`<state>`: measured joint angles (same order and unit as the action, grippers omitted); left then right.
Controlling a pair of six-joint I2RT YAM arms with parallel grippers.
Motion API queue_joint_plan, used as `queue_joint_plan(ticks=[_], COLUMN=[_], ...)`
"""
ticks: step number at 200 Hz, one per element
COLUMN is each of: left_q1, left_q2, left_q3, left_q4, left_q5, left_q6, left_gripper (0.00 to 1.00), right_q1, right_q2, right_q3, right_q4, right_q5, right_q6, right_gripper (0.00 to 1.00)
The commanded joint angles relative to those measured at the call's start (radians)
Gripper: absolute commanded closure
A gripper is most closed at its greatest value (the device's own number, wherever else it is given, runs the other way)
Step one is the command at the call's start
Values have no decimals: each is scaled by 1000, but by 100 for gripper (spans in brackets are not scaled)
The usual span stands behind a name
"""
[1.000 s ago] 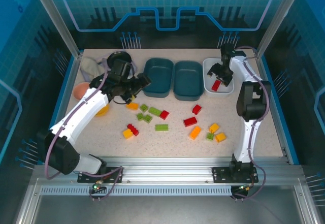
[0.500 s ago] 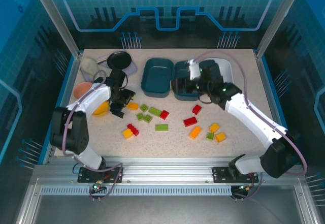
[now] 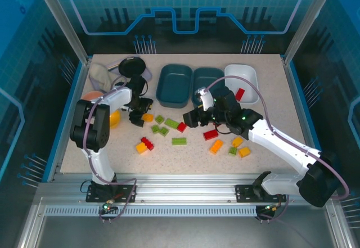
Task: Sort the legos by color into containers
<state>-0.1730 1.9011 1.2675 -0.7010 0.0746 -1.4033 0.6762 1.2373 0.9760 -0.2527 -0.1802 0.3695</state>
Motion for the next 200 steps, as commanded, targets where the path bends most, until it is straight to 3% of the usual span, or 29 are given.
queue_joint_plan(ticks=[1, 39, 63, 89, 119, 156, 200], left_q1=[7, 7, 6, -6, -66, -128, -171], left_q2=[26, 27, -22, -101, -115, 33, 276], left_q3=[13, 10, -11, 27, 218, 479, 744], left_q4=[5, 14, 13, -32, -108, -148, -144], left_q5=[-2, -8, -38, -95, -185, -172, -93], left_q6=[-17, -1, 8, 72, 291, 480, 593], left_gripper=[32, 55, 64, 66, 65, 65, 62], right_q1=[16, 17, 16, -4, -60, -155, -255], right_q2=[-15, -2, -2, -17, -44, -22, 18], right_q3=[-10, 2, 9, 25, 3, -14, 4], right_q4=[-8, -19, -16, -11, 37, 90, 116], right_q5=[18, 17, 32, 68, 125, 135, 142], right_q6=[8, 14, 17, 30, 94, 194, 328], right_gripper=[24, 24, 24, 25, 24, 24, 23])
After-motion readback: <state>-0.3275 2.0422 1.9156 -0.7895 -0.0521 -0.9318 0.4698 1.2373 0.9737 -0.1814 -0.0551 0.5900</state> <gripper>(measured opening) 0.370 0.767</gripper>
